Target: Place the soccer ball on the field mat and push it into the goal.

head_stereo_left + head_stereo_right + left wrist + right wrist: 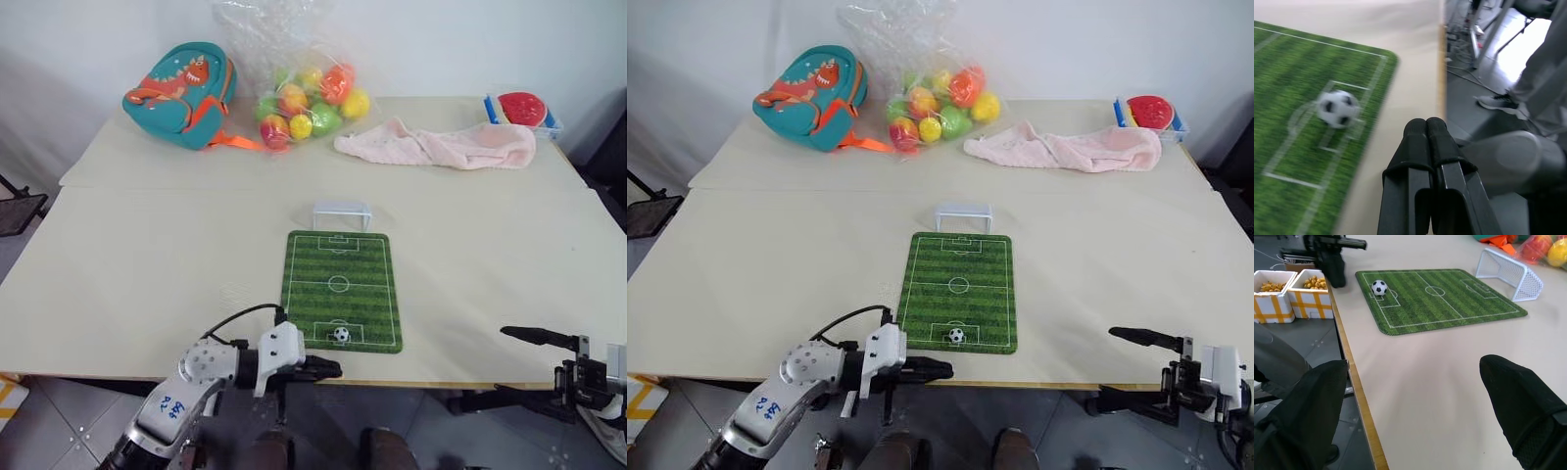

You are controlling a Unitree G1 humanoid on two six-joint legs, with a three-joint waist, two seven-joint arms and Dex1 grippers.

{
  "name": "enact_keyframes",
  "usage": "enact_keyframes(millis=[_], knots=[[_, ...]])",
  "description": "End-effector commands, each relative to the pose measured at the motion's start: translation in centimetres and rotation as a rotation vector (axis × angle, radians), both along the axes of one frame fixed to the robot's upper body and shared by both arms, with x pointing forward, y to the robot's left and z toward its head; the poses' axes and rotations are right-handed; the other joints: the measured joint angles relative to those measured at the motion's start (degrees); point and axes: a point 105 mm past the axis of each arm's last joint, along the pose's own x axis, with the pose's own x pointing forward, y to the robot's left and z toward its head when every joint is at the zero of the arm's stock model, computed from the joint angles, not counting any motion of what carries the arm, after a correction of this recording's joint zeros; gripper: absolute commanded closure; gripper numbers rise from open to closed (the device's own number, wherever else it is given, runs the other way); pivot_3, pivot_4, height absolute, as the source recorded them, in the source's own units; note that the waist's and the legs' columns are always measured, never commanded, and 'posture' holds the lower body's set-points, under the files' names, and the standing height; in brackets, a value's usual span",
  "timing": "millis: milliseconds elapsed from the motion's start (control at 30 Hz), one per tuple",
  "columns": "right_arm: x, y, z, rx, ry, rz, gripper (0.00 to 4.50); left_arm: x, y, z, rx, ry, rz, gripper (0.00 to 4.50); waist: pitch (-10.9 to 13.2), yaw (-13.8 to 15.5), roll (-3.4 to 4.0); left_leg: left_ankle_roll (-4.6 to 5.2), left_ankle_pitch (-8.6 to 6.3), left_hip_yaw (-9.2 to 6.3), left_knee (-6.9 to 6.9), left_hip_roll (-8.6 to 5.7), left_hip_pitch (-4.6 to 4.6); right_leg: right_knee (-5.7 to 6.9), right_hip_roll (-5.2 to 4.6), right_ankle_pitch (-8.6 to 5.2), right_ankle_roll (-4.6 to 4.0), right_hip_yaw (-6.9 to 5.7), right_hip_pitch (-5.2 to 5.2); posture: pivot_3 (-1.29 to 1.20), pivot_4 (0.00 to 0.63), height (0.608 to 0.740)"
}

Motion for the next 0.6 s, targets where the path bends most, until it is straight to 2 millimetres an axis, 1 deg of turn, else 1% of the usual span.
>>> enact_keyframes(millis=[33, 233, 333, 400, 467, 500, 600], knots=[[-0.9, 0.5, 0.4, -0.001, -0.022, 0.068, 0.00, 0.9, -0.5, 0.5, -0.018, -0.021, 0.006, 4.47, -0.01, 0.01, 0.02, 0.00, 0.00, 0.00, -0.01, 0.00, 0.00, 0.00, 0.00, 0.00, 0.00, 0.00, 0.00, 0.00, 0.150, 0.740], [-1.2, 1.0, 0.0, 0.064, -0.057, 0.041, 0.00, 4.2, -1.3, 1.4, -0.012, -0.086, 0.045, 4.47, -0.01, 0.04, 0.02, 0.00, 0.00, 0.02, 0.18, -0.03, -0.02, 0.02, 0.00, 0.03, 0.05, -0.01, 0.05, 0.00, 0.150, 0.740], [-0.1, 1.4, 0.6, 0.131, -0.132, -0.052, 0.00, 6.1, -2.2, 2.4, -0.043, -0.141, 0.074, 4.47, -0.01, 0.07, 0.02, 0.00, 0.00, 0.02, 0.14, -0.04, -0.03, 0.03, 0.01, 0.03, 0.06, -0.02, 0.05, 0.00, 0.150, 0.740], [1.3, 1.1, 1.6, 0.193, -0.228, -0.182, 0.00, 7.4, -2.6, 3.5, -0.080, -0.194, 0.108, 4.47, -0.01, 0.07, 0.02, -0.01, 0.00, 0.01, 0.20, -0.04, -0.07, 0.03, 0.00, 0.04, 0.08, -0.04, 0.03, 0.00, 0.150, 0.740], [2.4, 0.8, 2.7, 0.255, -0.307, -0.286, 0.00, 8.2, -2.7, 5.1, -0.151, -0.232, 0.128, 4.47, 0.00, -0.09, 0.02, -0.01, 0.00, 0.00, 0.28, -0.04, -0.08, 0.05, 0.00, 0.06, 0.10, -0.03, 0.01, 0.00, 0.150, 0.740], [2.5, 1.1, 2.8, 0.259, -0.321, -0.293, 0.00, 8.7, -2.4, 5.7, -0.174, -0.236, 0.157, 4.47, -0.01, -0.11, 0.02, -0.01, 0.00, 0.00, 0.28, -0.04, -0.09, 0.05, 0.00, 0.08, 0.12, -0.01, -0.02, 0.00, 0.150, 0.740], [2.3, 1.8, 2.6, 0.242, -0.331, -0.267, 0.00, 9.2, -1.2, 6.5, -0.198, -0.280, 0.199, 4.47, -0.02, -0.06, 0.04, -0.02, 0.00, 0.02, 0.25, -0.03, -0.08, 0.14, 0.01, 0.07, 0.12, -0.02, -0.06, 0.00, 0.150, 0.740]])
